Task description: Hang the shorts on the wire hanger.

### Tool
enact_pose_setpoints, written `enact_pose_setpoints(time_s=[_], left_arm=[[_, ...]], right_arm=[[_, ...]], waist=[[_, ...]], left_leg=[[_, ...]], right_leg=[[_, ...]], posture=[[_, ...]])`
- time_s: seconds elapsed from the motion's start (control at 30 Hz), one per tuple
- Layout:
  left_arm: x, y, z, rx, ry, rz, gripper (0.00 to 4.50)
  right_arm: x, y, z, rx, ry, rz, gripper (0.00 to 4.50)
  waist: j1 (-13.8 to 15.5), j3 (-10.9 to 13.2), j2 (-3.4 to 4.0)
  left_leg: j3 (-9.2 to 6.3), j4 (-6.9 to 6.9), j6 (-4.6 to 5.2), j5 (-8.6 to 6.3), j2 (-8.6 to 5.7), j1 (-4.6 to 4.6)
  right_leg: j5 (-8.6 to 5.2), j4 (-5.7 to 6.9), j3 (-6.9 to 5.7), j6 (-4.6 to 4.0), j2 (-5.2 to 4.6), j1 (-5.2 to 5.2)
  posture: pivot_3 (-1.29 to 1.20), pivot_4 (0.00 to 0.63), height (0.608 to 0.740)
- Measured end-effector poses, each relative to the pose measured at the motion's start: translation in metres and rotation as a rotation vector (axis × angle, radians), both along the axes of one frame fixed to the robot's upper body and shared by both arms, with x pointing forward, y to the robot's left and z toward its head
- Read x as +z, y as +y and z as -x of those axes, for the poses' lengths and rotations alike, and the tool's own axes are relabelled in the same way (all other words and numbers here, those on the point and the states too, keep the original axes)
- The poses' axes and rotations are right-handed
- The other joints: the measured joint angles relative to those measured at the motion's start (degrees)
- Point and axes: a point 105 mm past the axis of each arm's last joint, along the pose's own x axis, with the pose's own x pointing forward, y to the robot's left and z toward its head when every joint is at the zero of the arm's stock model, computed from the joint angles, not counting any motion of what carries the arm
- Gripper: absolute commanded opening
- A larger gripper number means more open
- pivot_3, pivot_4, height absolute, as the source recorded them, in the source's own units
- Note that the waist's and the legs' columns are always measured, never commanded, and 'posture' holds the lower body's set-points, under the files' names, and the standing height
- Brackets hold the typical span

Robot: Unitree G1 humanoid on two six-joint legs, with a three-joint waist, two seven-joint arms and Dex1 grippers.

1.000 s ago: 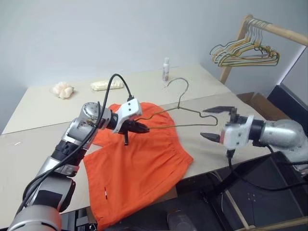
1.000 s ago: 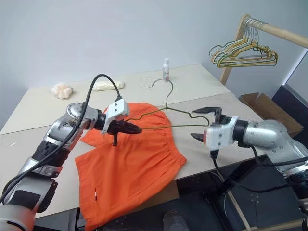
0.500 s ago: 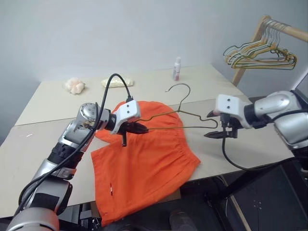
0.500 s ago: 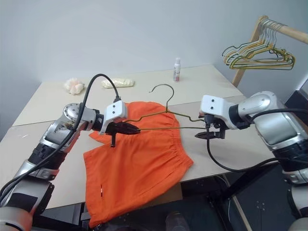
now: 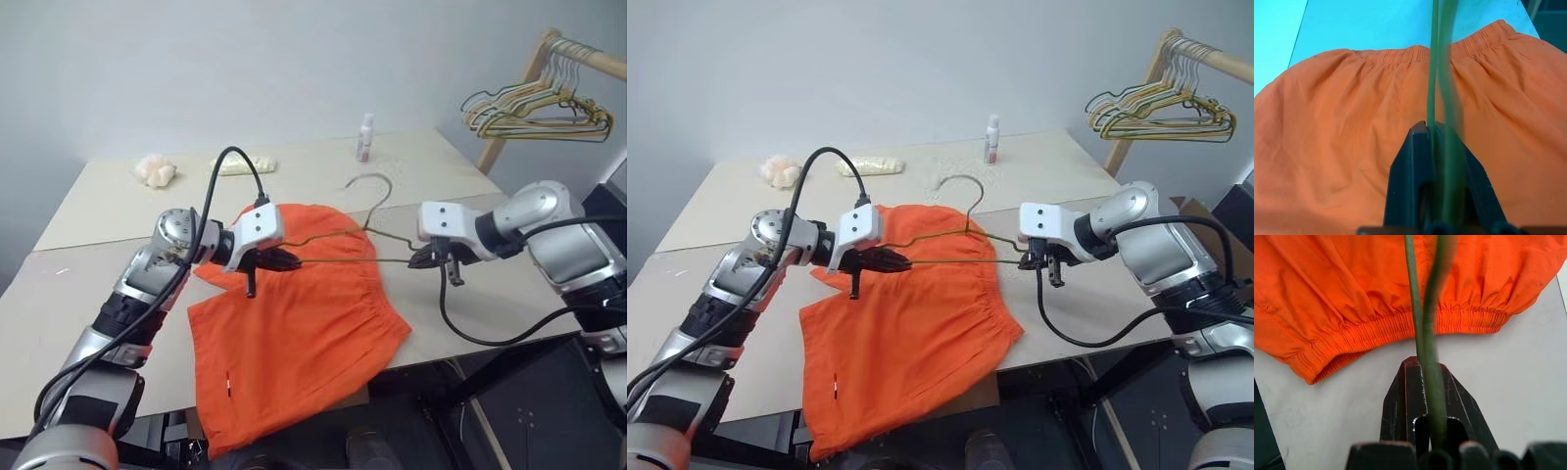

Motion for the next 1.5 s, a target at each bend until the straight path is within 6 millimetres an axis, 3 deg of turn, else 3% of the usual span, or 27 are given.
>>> enact_pose_setpoints(time_s=[0.03, 0.27, 0.4, 0.5, 0.67, 0.83, 1.1, 1.5], left_arm=[[0.000, 0.000, 0.001, -0.011, -0.009, 0.004, 0.00], [0.007, 0.005, 0.012, -0.172, -0.032, 0.091, 2.07], [0.030, 0.021, -0.004, -0.071, -0.072, 0.194, 3.36], [0.043, 0.038, -0.013, 0.022, -0.121, 0.224, 4.37], [0.035, 0.050, 0.000, 0.070, -0.098, 0.282, 4.45], [0.027, 0.034, 0.036, -0.011, -0.039, 0.335, 4.45], [0.026, 0.028, 0.055, -0.050, -0.025, 0.330, 4.45], [0.024, 0.030, 0.066, -0.033, -0.012, 0.324, 4.45]], right_arm=[[0.000, 0.000, 0.001, 0.004, 0.001, -0.001, 0.01], [-0.007, -0.005, 0.019, 0.027, 0.043, -0.043, 0.00], [-0.014, -0.029, 0.044, -0.094, 0.129, -0.117, 0.00], [-0.030, -0.047, 0.069, -0.268, 0.253, -0.208, 0.00], [-0.053, -0.069, 0.102, -0.596, 0.435, -0.343, 0.00], [-0.070, -0.079, 0.125, -0.883, 0.656, -0.475, 0.00], [-0.094, -0.086, 0.131, -1.042, 0.893, -0.510, 0.00], [-0.097, -0.086, 0.133, -1.062, 0.984, -0.575, 0.00]], waist=[[0.0, 0.0, 0.00], [0.1, 0.0, 0.00], [0.4, 0.0, 0.00], [0.4, 0.0, 0.00], [0.2, -0.1, 0.05], [0.9, -0.2, 0.07], [2.9, -0.2, 0.12], [5.5, -0.2, 0.14]], left_leg=[[0.00, 0.00, 0.00, 0.00, 0.00, 0.01], [-0.02, 0.02, 0.00, 0.00, 0.01, -0.03], [-0.09, 0.06, 0.02, -0.01, -0.01, -0.08], [-0.08, 0.05, 0.03, -0.02, 0.00, -0.05], [-0.05, 0.02, 0.03, -0.02, 0.06, 0.07], [-0.05, 0.02, 0.04, -0.04, 0.07, 0.12], [-0.01, 0.01, 0.07, -0.06, 0.04, 0.26], [0.00, 0.01, 0.08, -0.07, 0.03, 0.24]], right_leg=[[0.00, 0.01, 0.00, 0.00, 0.00, 0.00], [0.00, -0.02, -0.06, 0.00, -0.03, 0.00], [0.00, -0.03, -0.13, 0.00, -0.05, 0.01], [0.00, -0.01, -0.10, 0.00, -0.04, 0.05], [0.00, 0.01, -0.03, 0.00, -0.02, 0.15], [0.00, -0.05, -0.02, 0.00, -0.02, 0.25], [0.00, -0.18, -0.04, 0.00, -0.01, 0.44], [0.00, -0.21, -0.07, 0.00, -0.01, 0.44]], posture=[[-0.25, 0.000, 0.740], [-0.25, 0.000, 0.740], [-0.25, 0.000, 0.740], [-0.25, 0.000, 0.740], [-0.24, 0.000, 0.740], [-0.24, 0.006, 0.740], [-0.20, 0.000, 0.740], [-0.18, 0.000, 0.740]])
